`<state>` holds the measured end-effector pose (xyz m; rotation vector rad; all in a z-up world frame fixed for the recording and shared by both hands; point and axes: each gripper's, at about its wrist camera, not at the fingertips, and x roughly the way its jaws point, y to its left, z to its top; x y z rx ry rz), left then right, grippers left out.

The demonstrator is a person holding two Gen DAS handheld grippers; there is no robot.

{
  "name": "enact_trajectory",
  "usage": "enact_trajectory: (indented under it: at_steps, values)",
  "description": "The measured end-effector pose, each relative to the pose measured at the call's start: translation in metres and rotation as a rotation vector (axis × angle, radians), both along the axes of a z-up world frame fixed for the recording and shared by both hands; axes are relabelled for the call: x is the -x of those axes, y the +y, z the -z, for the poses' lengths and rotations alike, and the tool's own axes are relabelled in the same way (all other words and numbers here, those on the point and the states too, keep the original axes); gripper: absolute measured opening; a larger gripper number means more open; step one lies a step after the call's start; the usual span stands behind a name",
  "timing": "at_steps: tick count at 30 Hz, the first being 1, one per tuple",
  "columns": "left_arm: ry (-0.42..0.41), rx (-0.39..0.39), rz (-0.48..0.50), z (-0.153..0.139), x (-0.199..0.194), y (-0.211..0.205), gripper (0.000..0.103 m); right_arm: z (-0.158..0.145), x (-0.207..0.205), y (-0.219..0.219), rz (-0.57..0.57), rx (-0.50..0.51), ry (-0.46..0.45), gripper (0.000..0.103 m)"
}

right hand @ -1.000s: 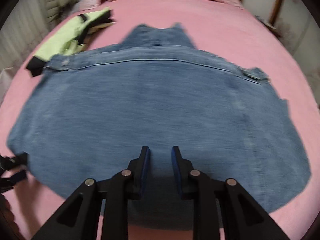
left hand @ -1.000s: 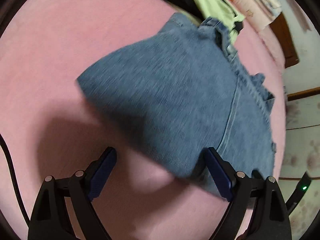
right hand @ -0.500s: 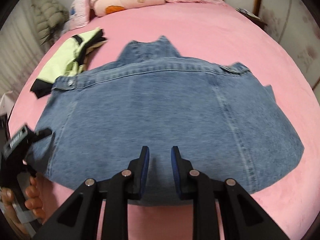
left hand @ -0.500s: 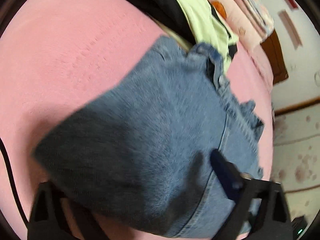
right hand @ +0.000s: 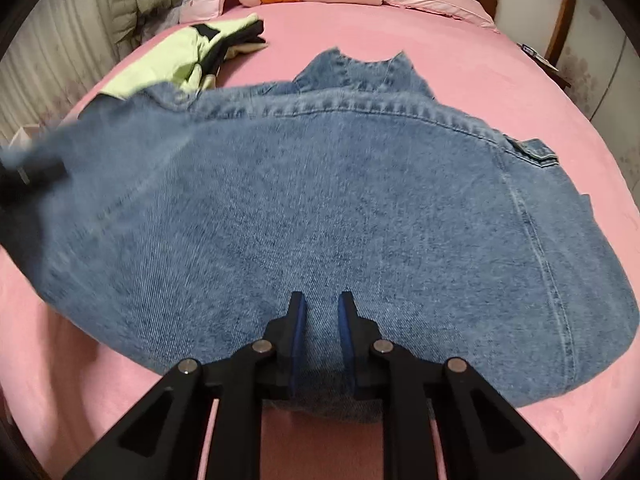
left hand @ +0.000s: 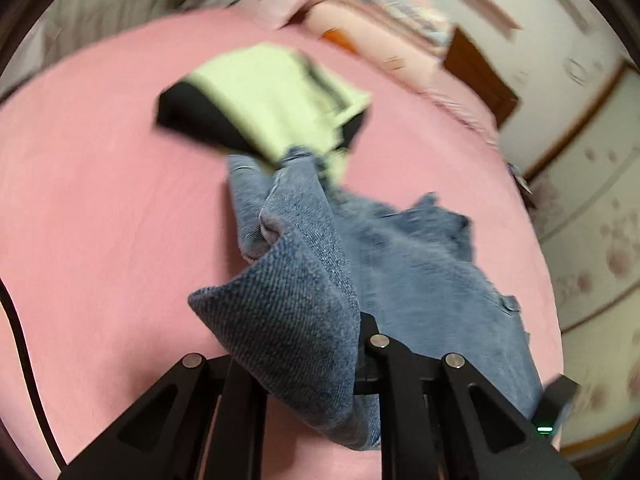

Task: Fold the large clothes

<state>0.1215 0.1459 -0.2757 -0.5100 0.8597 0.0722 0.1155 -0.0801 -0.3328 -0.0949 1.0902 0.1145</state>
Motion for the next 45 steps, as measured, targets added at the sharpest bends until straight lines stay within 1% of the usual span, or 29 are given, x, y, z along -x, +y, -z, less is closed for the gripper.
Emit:
enact_trajectory:
  at_steps: [2, 3, 5, 8, 9, 11, 13, 15, 16, 19, 21, 22, 23, 24, 26, 27, 29, 32, 35, 36, 37, 39, 41, 42, 43, 44, 45]
  values:
    - [-0.069, -0.062, 0.074, -0.022, -0.001, -0.026, 0.011, 0.004, 0.000, 0.002, -0.015, 0.009, -0.002, 0.017]
    - [-0.090, -0.078, 0.098, -0.029, 0.000, -0.034, 0.011, 0.004, -0.001, 0.000, -0.014, -0.003, -0.001, 0.019]
    - [-0.149, -0.121, 0.168, -0.047, -0.002, -0.061, 0.011, 0.004, -0.003, -0.004, -0.012, -0.042, 0.003, 0.020]
    - [-0.212, -0.157, 0.245, -0.066, -0.004, -0.098, 0.011, 0.000, -0.003, -0.016, -0.023, -0.110, 0.011, 0.020]
    - [-0.231, -0.165, 0.266, -0.072, -0.005, -0.110, 0.011, -0.002, -0.003, -0.021, -0.025, -0.141, 0.020, 0.018]
    - [-0.270, -0.182, 0.317, -0.082, -0.007, -0.137, 0.011, -0.011, 0.000, -0.041, -0.007, -0.229, 0.033, 0.016]
    - [-0.301, -0.204, 0.373, -0.088, -0.009, -0.169, 0.011, -0.026, 0.009, -0.064, 0.041, -0.256, -0.011, 0.015]
    - [-0.310, -0.187, 0.427, -0.089, -0.012, -0.202, 0.011, -0.045, 0.023, -0.098, 0.103, -0.277, -0.063, 0.015]
    - [-0.310, -0.181, 0.456, -0.085, -0.015, -0.223, 0.011, -0.056, 0.035, -0.124, 0.151, -0.290, -0.091, 0.015]
    - [-0.294, -0.188, 0.525, -0.069, -0.020, -0.273, 0.011, -0.068, 0.063, -0.185, 0.267, -0.286, -0.130, 0.015]
    - [-0.248, -0.181, 0.578, -0.042, -0.021, -0.312, 0.011, -0.067, 0.079, -0.219, 0.322, -0.254, -0.131, 0.015]
    - [-0.226, -0.182, 0.599, -0.028, -0.022, -0.329, 0.011, -0.063, 0.087, -0.235, 0.342, -0.222, -0.123, 0.015]
    - [-0.182, -0.193, 0.637, -0.005, -0.022, -0.351, 0.011, -0.056, 0.095, -0.250, 0.360, -0.184, -0.103, 0.015]
    - [-0.148, -0.205, 0.660, 0.009, -0.022, -0.364, 0.011, -0.051, 0.101, -0.261, 0.375, -0.163, -0.086, 0.015]
    - [-0.020, -0.245, 0.716, 0.055, -0.024, -0.392, 0.011, -0.038, 0.112, -0.285, 0.414, -0.150, -0.038, 0.015]
    - [0.014, -0.262, 0.721, 0.068, -0.024, -0.398, 0.011, -0.035, 0.115, -0.292, 0.424, -0.151, -0.024, 0.016]
    - [0.013, -0.280, 0.712, 0.072, -0.023, -0.402, 0.011, -0.032, 0.122, -0.303, 0.435, -0.151, -0.008, 0.015]
    - [0.007, -0.215, 0.670, 0.053, -0.029, -0.398, 0.011, -0.037, 0.125, -0.307, 0.424, -0.161, -0.020, 0.015]
    - [-0.048, -0.195, 0.642, 0.032, -0.029, -0.400, 0.011, -0.035, 0.122, -0.309, 0.407, -0.182, -0.033, 0.015]
    - [-0.055, -0.188, 0.637, 0.030, -0.029, -0.402, 0.011, -0.035, 0.120, -0.310, 0.404, -0.188, -0.035, 0.015]
    - [-0.053, -0.187, 0.638, 0.031, -0.030, -0.405, 0.011, -0.035, 0.116, -0.309, 0.397, -0.192, -0.037, 0.015]
    - [-0.017, -0.213, 0.654, 0.045, -0.030, -0.412, 0.011, -0.033, 0.109, -0.308, 0.391, -0.190, -0.032, 0.015]
    - [0.057, -0.250, 0.671, 0.065, -0.030, -0.415, 0.012, -0.031, 0.106, -0.309, 0.390, -0.188, -0.021, 0.016]
    - [0.066, -0.254, 0.675, 0.068, -0.028, -0.412, 0.014, -0.030, 0.104, -0.309, 0.391, -0.187, -0.014, 0.016]
    - [0.055, -0.244, 0.684, 0.068, -0.027, -0.406, 0.022, -0.032, 0.100, -0.309, 0.390, -0.188, -0.007, 0.016]
    - [0.054, -0.206, 0.711, 0.062, -0.025, -0.401, 0.044, -0.033, 0.099, -0.309, 0.388, -0.190, -0.003, 0.016]
    - [0.067, -0.141, 0.743, 0.055, -0.021, -0.389, 0.058, -0.036, 0.098, -0.310, 0.385, -0.191, -0.002, 0.016]
